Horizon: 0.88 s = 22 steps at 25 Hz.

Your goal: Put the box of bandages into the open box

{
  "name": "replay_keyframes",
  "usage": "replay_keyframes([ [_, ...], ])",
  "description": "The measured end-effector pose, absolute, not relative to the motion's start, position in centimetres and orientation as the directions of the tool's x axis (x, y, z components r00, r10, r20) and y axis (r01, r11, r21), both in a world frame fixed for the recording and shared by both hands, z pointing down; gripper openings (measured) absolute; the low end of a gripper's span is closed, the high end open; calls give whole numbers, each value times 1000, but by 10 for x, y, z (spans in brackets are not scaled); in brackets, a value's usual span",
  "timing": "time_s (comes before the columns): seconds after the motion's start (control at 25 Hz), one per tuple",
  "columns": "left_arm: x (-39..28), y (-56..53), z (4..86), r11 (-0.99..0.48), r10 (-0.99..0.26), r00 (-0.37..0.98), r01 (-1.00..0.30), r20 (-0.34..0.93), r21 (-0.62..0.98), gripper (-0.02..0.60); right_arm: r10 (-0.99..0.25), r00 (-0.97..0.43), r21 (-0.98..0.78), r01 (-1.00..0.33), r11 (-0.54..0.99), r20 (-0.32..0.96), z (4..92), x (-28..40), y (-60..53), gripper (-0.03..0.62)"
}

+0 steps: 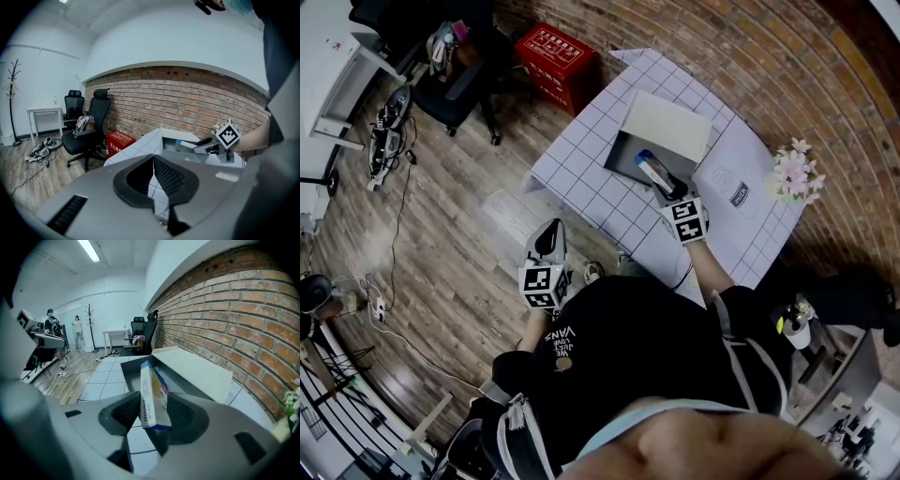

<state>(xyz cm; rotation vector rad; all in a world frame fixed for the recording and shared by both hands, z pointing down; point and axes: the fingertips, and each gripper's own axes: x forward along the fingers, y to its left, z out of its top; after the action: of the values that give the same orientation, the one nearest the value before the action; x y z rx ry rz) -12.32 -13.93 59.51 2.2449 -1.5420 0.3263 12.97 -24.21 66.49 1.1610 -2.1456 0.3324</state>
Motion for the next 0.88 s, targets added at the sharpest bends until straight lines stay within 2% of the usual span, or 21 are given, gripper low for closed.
replay_keyframes([
  [0.36,-119,-140,596,-317,-837,366,-930,407,186,12,-639,-421,47,-811,583,643,666,126,-240,169],
  [0.88,-117,-140,596,-325,-829,374,-927,415,186,12,-637,-399,63,-815,577,660,669,127,-241,169],
])
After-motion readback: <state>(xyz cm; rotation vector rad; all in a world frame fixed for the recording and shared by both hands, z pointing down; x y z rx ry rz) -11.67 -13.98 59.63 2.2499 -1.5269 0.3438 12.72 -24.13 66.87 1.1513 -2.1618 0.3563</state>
